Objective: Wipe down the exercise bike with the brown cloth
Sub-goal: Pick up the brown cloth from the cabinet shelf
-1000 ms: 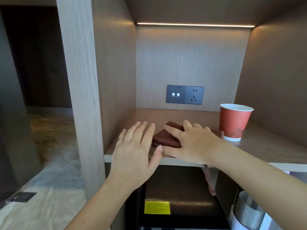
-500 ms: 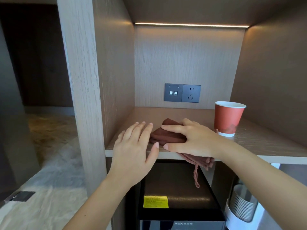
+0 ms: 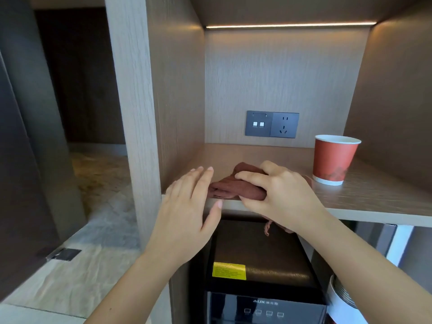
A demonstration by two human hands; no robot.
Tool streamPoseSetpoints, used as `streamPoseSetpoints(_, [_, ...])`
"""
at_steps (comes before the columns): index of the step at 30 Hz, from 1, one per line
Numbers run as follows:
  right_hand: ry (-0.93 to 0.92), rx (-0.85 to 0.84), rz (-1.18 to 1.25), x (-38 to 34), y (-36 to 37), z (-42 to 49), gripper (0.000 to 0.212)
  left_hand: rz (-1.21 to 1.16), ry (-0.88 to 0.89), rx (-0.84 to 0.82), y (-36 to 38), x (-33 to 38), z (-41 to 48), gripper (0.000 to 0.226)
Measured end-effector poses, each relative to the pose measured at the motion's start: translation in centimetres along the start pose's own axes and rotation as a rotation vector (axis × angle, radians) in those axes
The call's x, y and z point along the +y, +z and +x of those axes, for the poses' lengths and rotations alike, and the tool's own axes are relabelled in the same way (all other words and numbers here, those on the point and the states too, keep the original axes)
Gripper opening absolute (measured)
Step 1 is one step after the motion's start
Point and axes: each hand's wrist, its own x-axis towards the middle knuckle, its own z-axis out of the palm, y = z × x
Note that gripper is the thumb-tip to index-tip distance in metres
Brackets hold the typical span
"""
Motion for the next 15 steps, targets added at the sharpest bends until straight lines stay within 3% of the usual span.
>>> streamPoseSetpoints(15, [-0.063,0.108,0.291,-6.3,0.3,-0.3,0.037,0.309,-0.269,0.061,-7.0,-1.4,-8.0,0.051])
